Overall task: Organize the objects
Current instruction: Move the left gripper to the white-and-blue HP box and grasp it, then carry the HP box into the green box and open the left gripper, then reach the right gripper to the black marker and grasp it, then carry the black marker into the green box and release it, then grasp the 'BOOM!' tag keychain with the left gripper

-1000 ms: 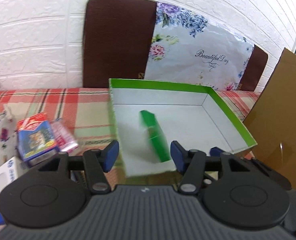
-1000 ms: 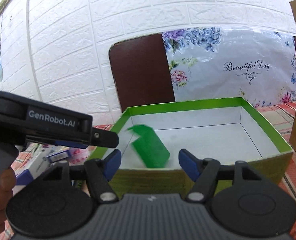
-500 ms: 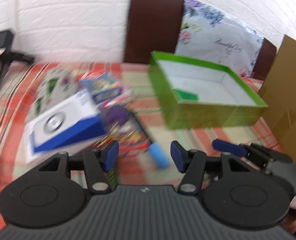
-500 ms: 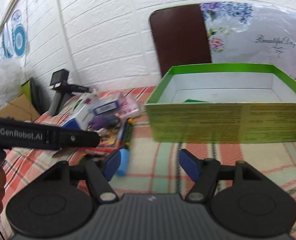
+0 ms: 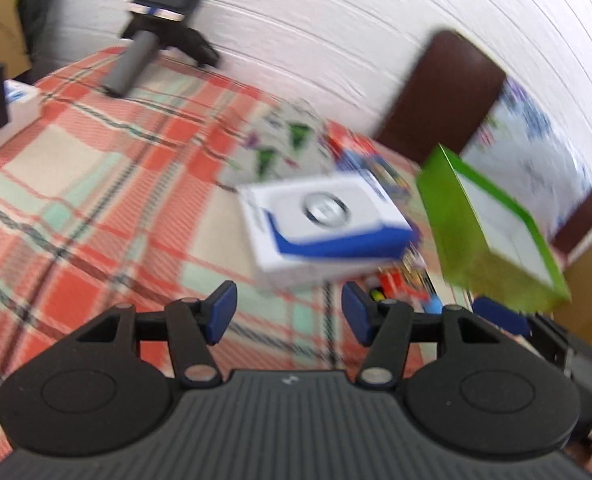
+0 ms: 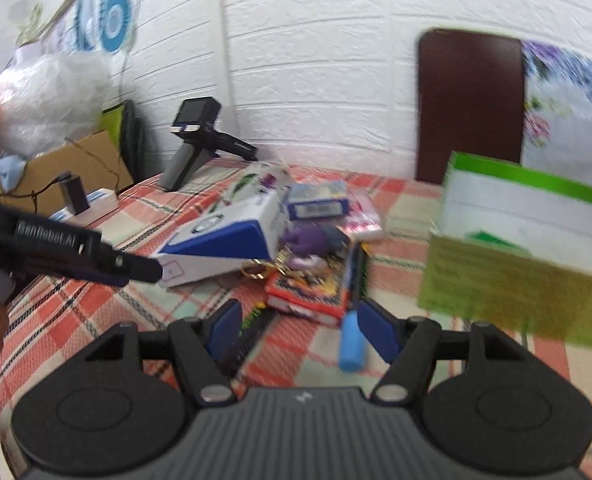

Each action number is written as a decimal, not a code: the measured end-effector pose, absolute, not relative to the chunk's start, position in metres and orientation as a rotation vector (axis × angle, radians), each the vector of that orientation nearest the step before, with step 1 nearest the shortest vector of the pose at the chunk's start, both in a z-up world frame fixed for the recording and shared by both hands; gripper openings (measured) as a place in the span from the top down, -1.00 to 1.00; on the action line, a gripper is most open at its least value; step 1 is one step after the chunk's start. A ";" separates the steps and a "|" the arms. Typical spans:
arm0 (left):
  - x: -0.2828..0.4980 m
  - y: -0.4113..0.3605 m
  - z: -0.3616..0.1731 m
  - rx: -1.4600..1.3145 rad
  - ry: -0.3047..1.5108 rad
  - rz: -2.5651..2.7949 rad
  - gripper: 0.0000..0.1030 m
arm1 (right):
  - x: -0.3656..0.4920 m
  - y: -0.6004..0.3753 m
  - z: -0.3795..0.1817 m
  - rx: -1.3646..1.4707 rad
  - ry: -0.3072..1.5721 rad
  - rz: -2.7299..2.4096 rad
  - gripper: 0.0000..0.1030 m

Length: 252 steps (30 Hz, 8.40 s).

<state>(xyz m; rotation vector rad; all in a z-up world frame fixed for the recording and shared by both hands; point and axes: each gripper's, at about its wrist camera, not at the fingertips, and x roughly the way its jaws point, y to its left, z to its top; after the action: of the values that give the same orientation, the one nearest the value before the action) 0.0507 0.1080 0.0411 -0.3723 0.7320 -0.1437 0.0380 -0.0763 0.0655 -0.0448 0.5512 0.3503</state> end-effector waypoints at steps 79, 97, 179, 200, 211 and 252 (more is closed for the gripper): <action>0.098 -0.164 0.080 0.111 0.641 -0.482 -0.30 | 0.015 -0.267 0.074 0.080 0.353 -0.192 -0.65; 0.061 -0.106 0.069 0.118 0.684 -0.291 -0.31 | -0.018 -0.233 0.082 0.074 0.390 -0.089 -0.65; 0.074 0.038 0.019 -0.251 0.912 -0.282 0.36 | 0.027 -0.092 0.034 0.130 0.749 0.517 0.64; 0.096 -0.057 0.099 -0.116 0.699 -0.444 0.44 | 0.014 -0.169 0.089 0.189 0.414 0.333 0.64; 0.168 -0.140 0.089 -0.030 0.704 -0.538 0.42 | 0.081 -0.240 0.070 0.239 0.403 0.136 0.65; 0.081 0.012 0.041 -0.186 0.799 -0.288 0.03 | 0.047 -0.176 0.015 0.156 0.658 0.217 0.57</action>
<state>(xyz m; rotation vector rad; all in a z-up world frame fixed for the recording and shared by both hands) 0.0811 0.0116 0.0412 -0.1862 0.7990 -0.2879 0.0466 -0.1757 0.0153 0.1560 0.6577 0.2168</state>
